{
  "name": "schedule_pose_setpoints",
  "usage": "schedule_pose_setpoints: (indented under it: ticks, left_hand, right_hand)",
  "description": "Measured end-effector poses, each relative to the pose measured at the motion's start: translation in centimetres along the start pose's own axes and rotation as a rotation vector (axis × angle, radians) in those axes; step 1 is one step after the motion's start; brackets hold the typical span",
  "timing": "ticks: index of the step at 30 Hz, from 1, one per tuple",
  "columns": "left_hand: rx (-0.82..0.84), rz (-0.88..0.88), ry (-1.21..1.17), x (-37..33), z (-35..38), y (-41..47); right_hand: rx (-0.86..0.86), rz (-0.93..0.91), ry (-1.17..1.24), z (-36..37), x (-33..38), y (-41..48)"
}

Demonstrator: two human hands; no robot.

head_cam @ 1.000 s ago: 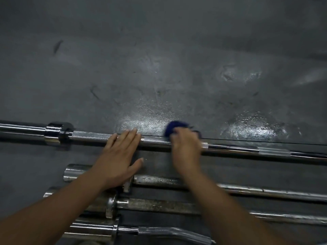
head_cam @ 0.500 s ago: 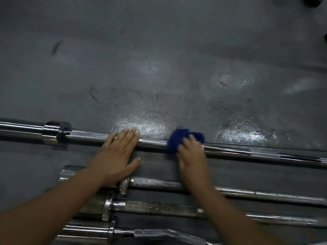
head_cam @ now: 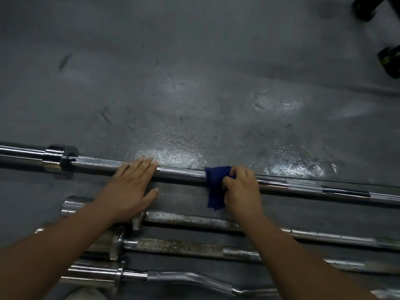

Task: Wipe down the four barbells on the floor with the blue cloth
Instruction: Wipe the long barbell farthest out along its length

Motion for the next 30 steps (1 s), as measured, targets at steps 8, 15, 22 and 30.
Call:
schedule_pose_setpoints:
  ticks: [8, 15, 22, 30]
  left_hand:
    - [0.121, -0.081, 0.072, -3.4, -3.5, -4.2]
    - [-0.054, -0.102, 0.142, -8.1, -10.4, -8.5]
    - [-0.122, -0.082, 0.192, -13.3, -18.1, -12.4]
    - [-0.108, 0.008, 0.130, -15.3, -14.8, -9.6]
  right_hand:
    - [0.215, 0.168, 0.236, -3.8, -0.9, -0.8]
    - [0.072, 0.181, 0.277, -10.3, -2.0, -5.4]
    - [-0.058, 0.149, 0.317, -17.5, -3.9, -9.9]
    - [-0.028, 0.228, 0.208, -18.2, -5.7, -9.8]
Point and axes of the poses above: each hand's wrist, its own y-axis towards the middle knuckle, its own z-axis out of the palm, x = y × z, the point moved 4 cm from there along y, towards the middle knuckle, and after that the axes turned 7 degrees about -x, right-handed, at the moved point
